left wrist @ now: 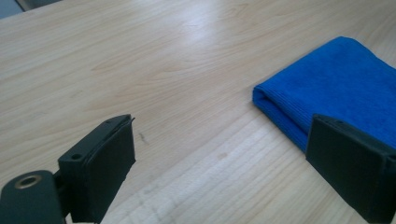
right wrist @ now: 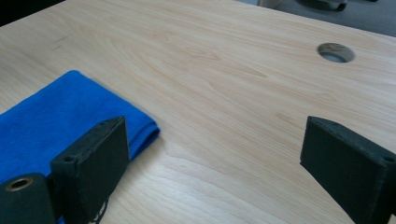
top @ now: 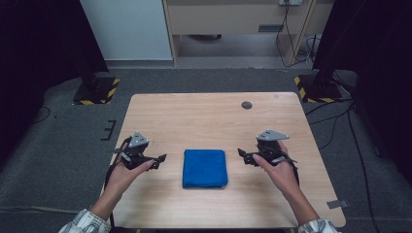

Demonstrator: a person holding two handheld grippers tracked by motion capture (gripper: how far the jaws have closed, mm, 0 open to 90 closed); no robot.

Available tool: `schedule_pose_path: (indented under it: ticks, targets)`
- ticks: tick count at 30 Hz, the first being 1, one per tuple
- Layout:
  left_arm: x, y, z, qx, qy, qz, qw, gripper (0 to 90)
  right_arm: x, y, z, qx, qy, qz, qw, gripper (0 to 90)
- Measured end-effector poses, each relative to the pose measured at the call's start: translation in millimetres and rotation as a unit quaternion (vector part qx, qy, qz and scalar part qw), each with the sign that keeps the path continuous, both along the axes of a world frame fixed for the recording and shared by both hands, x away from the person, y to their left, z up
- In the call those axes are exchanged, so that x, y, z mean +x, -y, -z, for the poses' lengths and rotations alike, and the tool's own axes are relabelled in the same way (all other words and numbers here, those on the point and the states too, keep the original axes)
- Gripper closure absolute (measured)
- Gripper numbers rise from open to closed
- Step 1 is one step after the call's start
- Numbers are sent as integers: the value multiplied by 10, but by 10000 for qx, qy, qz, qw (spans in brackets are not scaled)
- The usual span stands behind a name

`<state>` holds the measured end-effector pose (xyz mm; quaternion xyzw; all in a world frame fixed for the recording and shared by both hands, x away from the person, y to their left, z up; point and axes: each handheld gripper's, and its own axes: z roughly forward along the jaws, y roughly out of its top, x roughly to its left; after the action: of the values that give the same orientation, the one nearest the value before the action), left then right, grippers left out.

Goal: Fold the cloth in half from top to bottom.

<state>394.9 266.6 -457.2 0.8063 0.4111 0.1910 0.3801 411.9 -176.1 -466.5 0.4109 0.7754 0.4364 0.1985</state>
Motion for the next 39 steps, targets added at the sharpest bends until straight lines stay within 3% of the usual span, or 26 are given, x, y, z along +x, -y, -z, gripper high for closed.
schedule_pose_path:
  ticks: [9, 15, 20, 27, 32, 39]
  targets:
    - [96, -122, -29, 63, -41, -144, 9999, 74, 78, 343, 23, 71, -18, 337, 9994, 84]
    - [157, -199, 47, 94, -123, -254, 9996, 74, 101, 487, 80, 70, -64, 430, 9990, 87]
    - [208, -271, 133, 106, -184, -343, 9992, 74, 117, 592, 168, -117, -200, 449, 9987, 92]
    - [301, -341, 320, 200, -437, -373, 9981, 74, 144, 736, 376, -299, -543, 492, 9969, 102]
    - [377, -347, 444, 352, -596, -381, 9969, 70, 225, 940, 518, -392, -796, 821, 9927, 98]
    - [477, -264, 593, 577, -665, -357, 9955, 70, 347, 1064, 655, -482, -904, 1359, 9854, 99]
